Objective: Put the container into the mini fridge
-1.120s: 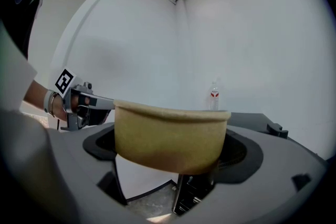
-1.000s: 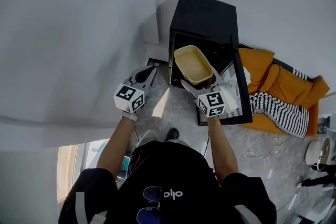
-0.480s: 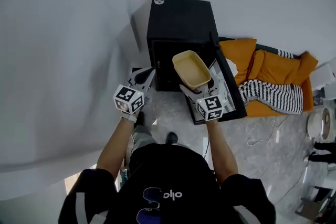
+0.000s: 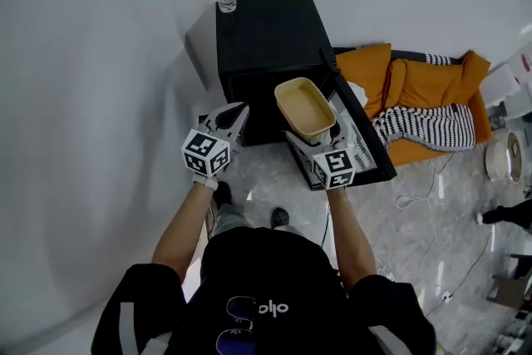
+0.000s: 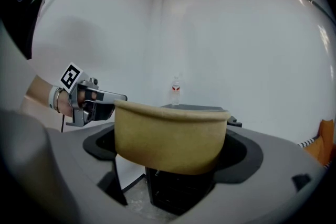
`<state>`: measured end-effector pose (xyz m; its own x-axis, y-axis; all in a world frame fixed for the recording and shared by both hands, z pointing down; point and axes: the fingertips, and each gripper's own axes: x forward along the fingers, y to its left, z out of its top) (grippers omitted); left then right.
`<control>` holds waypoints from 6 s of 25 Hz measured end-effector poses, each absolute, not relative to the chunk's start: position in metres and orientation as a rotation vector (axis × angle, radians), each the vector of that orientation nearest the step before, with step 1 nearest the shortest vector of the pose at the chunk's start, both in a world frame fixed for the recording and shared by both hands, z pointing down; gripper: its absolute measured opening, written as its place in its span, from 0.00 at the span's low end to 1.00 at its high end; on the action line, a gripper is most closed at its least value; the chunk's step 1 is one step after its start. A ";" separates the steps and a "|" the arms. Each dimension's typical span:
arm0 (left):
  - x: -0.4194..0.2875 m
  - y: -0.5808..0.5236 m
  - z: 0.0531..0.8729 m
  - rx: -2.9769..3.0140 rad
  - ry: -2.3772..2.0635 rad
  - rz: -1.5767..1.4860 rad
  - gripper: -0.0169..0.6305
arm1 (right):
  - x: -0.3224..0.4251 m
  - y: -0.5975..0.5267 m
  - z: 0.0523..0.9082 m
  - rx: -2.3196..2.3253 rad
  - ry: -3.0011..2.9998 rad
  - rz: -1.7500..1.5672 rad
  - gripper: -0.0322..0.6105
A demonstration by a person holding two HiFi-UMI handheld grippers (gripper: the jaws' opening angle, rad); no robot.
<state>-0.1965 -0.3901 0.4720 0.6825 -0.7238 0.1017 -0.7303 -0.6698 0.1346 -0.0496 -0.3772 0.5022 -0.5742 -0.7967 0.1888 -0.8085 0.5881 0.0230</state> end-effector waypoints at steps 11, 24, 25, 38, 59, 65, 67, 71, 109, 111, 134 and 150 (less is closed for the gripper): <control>-0.204 -0.398 0.475 2.731 -1.141 0.068 0.04 | -0.053 -0.381 0.506 1.384 -2.603 0.115 0.91; -0.220 -0.398 0.510 2.683 -1.139 0.111 0.04 | -0.067 -0.385 0.548 1.333 -2.578 0.178 0.91; -0.220 -0.397 0.515 2.679 -1.137 0.114 0.04 | -0.069 -0.384 0.553 1.327 -2.576 0.182 0.91; -0.204 -0.398 0.568 2.656 -1.071 0.161 0.04 | -0.080 -0.383 0.603 1.260 -2.550 0.246 0.91; -0.191 -0.444 0.595 2.706 -0.983 0.273 0.04 | -0.105 -0.501 0.661 1.410 -2.521 0.233 0.91; -0.196 -0.445 0.607 2.709 -0.961 0.298 0.04 | -0.109 -0.529 0.682 1.407 -2.480 0.239 0.91; -0.199 -0.446 0.610 2.712 -0.955 0.311 0.04 | -0.110 -0.537 0.685 1.407 -2.474 0.241 0.91; -0.203 -0.454 0.615 2.713 -0.956 0.321 0.04 | -0.114 -0.552 0.695 1.393 -2.455 0.254 0.91; -0.205 -0.468 0.627 2.695 -0.966 0.285 0.04 | -0.134 -0.602 0.724 1.381 -2.341 0.298 0.92; -0.206 -0.467 0.627 2.697 -0.964 0.285 0.04 | -0.134 -0.601 0.725 1.382 -2.335 0.292 0.92; -0.197 -0.434 0.601 2.642 -1.057 0.248 0.04 | -0.102 -0.487 0.684 1.323 -2.395 0.346 0.91; -0.182 -0.360 0.552 2.559 -1.242 0.133 0.04 | -0.077 -0.380 0.584 1.233 -2.560 0.297 0.35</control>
